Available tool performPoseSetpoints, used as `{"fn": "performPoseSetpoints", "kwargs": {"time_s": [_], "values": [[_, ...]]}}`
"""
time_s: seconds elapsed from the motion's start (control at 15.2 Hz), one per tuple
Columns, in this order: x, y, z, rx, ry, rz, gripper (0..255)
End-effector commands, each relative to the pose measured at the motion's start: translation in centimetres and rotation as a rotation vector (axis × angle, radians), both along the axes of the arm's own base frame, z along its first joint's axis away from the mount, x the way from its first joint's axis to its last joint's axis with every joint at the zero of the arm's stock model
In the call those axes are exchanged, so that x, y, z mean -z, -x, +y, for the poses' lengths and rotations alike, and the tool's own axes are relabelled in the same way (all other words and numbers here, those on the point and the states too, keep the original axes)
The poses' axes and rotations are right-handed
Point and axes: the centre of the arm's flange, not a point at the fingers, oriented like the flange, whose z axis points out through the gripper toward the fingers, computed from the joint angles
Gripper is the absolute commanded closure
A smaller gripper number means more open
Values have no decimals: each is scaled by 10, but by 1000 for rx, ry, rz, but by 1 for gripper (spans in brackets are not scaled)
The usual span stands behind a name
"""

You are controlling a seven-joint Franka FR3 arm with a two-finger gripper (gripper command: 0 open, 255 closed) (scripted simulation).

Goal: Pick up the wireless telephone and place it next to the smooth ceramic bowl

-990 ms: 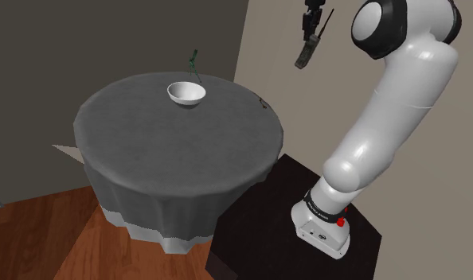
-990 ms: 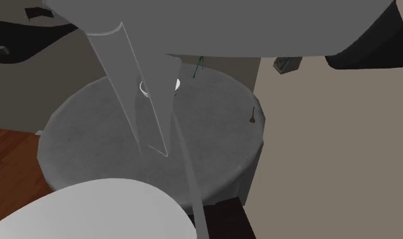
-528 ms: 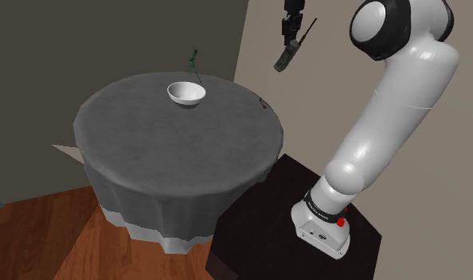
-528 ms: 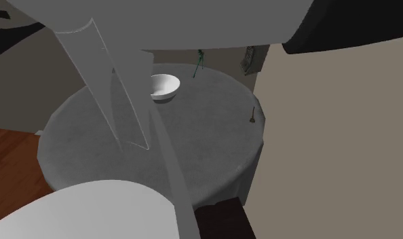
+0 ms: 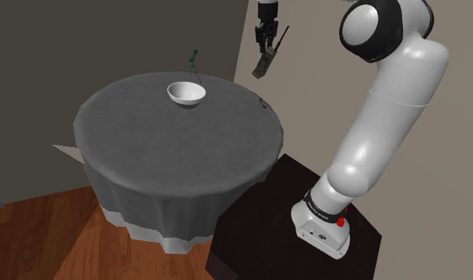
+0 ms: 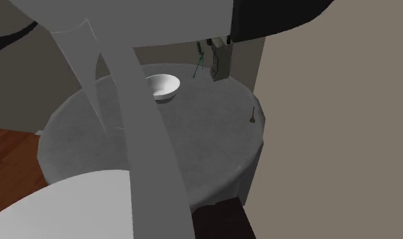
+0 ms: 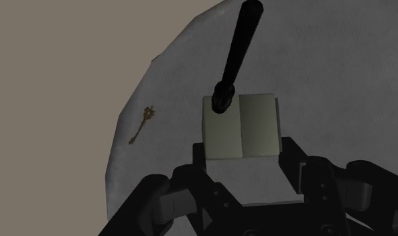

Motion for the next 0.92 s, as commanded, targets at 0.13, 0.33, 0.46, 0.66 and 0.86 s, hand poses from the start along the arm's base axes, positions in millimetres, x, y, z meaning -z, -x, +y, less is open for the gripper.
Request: {"fn": "performPoseSetpoints", "kwargs": {"time_s": [0.13, 0.33, 0.46, 0.66, 0.86], "values": [[19, -36, 38, 2, 0, -1, 255], [34, -59, 67, 2, 0, -1, 255], [43, -74, 86, 2, 0, -1, 255], [58, -98, 114, 2, 0, -1, 255], [72, -121, 143, 2, 0, -1, 255]]}}
